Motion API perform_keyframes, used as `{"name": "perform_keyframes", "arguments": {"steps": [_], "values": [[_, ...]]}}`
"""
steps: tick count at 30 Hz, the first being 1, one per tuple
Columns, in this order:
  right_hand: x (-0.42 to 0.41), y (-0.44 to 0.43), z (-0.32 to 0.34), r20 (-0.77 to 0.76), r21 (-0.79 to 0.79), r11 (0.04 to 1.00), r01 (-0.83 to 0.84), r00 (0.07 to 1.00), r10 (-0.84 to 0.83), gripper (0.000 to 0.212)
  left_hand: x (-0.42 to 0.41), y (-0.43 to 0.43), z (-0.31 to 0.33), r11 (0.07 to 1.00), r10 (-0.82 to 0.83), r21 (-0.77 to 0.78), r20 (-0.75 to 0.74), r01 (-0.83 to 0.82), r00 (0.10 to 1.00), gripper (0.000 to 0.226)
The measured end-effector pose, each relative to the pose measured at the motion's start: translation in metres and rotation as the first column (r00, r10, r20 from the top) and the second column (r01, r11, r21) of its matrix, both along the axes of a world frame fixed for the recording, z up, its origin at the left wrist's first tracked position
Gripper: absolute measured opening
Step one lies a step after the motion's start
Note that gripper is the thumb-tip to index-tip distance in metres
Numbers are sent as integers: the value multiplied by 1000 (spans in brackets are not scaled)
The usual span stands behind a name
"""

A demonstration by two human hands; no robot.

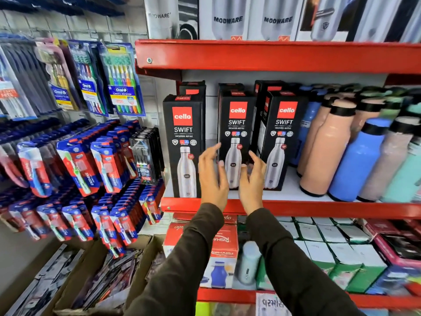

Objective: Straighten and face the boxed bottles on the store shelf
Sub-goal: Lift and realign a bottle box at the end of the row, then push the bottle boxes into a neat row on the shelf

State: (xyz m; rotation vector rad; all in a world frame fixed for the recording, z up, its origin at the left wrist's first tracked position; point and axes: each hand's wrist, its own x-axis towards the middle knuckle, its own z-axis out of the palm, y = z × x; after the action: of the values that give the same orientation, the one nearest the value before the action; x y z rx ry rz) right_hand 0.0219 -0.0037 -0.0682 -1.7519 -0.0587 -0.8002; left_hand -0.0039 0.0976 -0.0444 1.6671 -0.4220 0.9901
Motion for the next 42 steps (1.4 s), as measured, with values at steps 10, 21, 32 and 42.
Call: {"name": "perform_keyframes", "arguments": {"steps": [10, 21, 32, 42], "values": [[36, -25, 9, -300, -17, 988, -152, 944, 140, 53, 57, -24, -7, 995, -69, -96, -489, 26, 869, 49], [36, -30, 9, -334, -80, 987, -138, 937, 103, 46, 56, -16, -7, 979, -169, -194, -584, 66, 794, 46], [9, -29, -3, -303, -86, 986, -145, 946, 113, 47, 29, -12, -21, 986, -111, -167, -546, 22, 831, 46], [-11, -24, -7, -267, -53, 993, -105, 960, 88, 45, 11, -12, -25, 992, -71, -129, -535, 2, 842, 47]]}}
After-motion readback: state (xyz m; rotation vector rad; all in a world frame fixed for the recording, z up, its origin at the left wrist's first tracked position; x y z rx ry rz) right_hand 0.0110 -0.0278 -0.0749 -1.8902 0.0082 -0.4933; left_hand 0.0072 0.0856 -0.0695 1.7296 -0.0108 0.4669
